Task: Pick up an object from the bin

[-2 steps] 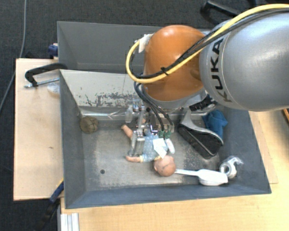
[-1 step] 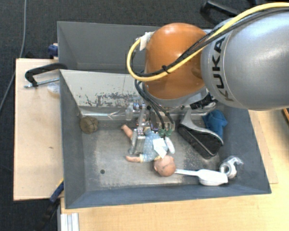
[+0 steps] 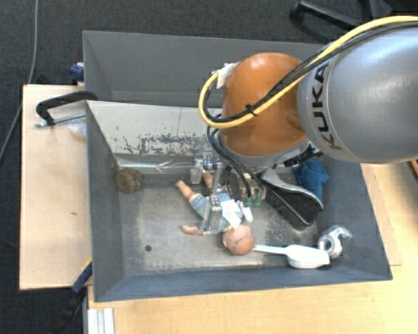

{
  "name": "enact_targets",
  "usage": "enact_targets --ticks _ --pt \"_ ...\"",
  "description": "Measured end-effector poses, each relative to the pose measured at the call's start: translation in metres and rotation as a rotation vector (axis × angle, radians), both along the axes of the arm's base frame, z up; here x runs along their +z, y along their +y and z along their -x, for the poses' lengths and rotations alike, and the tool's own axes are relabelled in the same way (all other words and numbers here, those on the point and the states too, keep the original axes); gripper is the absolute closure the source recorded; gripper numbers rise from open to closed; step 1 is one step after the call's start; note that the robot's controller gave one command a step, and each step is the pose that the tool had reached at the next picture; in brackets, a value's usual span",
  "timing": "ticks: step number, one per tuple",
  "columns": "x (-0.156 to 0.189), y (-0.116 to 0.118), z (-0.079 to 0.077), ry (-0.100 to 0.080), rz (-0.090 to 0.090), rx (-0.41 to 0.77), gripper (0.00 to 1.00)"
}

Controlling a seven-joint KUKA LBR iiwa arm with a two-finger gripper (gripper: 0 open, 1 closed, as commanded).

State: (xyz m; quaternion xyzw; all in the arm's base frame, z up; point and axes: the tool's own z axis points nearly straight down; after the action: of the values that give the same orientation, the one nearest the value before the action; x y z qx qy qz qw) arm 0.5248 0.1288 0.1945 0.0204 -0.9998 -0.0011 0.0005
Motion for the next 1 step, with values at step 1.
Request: enact_targets --ticks 1 --pt "-0.0213 -0.0177 0.0064 0.005 0.002 -0.103 0.00"
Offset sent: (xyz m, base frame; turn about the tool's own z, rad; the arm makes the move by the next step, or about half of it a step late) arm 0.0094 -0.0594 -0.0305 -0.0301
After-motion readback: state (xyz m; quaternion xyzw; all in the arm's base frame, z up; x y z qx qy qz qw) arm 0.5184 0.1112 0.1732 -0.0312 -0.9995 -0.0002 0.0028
